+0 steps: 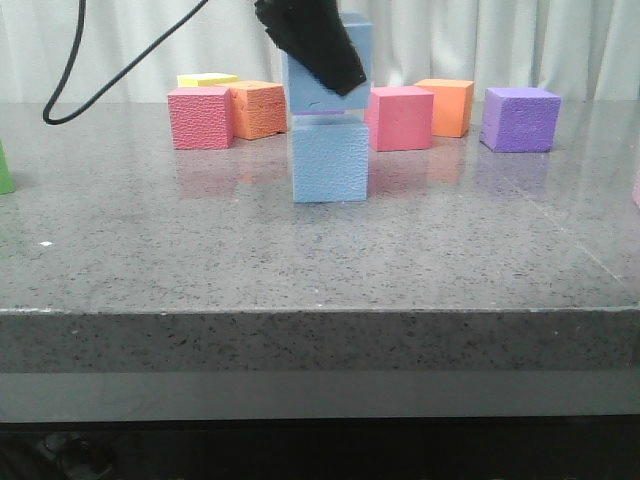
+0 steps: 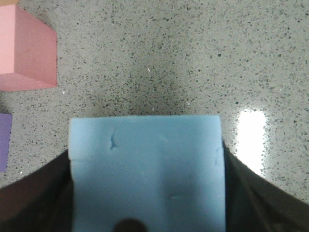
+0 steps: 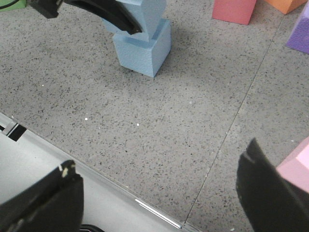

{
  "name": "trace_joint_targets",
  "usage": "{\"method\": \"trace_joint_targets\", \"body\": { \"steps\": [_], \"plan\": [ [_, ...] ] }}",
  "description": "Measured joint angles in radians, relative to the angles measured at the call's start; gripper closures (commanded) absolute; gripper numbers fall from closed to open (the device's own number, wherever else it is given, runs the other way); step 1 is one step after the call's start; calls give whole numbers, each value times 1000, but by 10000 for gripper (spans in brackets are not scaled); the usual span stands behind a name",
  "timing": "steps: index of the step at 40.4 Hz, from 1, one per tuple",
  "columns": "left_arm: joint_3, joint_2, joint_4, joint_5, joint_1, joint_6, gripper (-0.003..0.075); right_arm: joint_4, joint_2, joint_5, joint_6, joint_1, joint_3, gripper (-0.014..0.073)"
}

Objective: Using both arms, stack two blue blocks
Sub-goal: 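Lower the held cube onto the centered blue cube and open the left gripper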

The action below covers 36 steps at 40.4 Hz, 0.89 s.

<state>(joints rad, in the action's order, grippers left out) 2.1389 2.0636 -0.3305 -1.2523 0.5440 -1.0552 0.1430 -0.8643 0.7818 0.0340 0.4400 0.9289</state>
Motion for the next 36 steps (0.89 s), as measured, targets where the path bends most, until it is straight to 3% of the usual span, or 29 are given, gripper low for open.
{"method": "trace_joint_targets", "body": {
  "steps": [5, 9, 14, 36],
  "plan": [
    [2, 18, -1, 0, 0, 0, 321, 0, 0, 0, 0, 0, 0, -49],
    [2, 21, -9, 0, 0, 0, 213, 0, 0, 0, 0, 0, 0, -49],
    [2, 21, -10, 0, 0, 0, 139, 0, 0, 0, 0, 0, 0, -49],
    [2, -39, -11, 16, 0, 60, 130, 0, 0, 0, 0, 0, 0, -49]
  ]
}}
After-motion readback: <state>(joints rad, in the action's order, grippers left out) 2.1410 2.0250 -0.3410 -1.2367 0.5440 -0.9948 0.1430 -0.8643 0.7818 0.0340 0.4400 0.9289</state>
